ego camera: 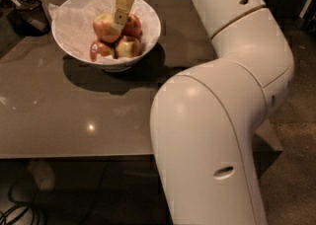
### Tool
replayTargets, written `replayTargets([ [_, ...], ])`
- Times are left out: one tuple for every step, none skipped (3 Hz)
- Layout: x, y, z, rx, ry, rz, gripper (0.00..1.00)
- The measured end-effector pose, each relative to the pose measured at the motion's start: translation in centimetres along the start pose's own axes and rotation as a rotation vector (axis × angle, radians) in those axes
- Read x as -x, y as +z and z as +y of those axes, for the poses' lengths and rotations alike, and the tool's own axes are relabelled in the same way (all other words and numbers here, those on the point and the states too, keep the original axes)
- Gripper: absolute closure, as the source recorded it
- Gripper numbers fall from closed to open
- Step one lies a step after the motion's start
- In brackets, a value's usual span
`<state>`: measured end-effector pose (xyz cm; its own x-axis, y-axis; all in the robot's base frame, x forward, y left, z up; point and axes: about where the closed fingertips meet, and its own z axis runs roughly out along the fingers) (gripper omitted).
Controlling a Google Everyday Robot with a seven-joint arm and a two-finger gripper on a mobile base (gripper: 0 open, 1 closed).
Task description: Pick apple from white bowl
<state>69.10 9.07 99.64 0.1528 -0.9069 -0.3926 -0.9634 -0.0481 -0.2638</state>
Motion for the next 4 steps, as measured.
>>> replayTargets([
  [0.7,1.4,-0.5,0.015,-0.013,-0.012,0.25],
  [0.8,2.4,-0.7,0.028,-0.013,-0.016,0.28],
  [0.7,3.1,-0.7,0.045,-0.007,-0.016,0.27],
  [0.3,4.0,-0.5,0.065,0.004,-0.012,0.27],
])
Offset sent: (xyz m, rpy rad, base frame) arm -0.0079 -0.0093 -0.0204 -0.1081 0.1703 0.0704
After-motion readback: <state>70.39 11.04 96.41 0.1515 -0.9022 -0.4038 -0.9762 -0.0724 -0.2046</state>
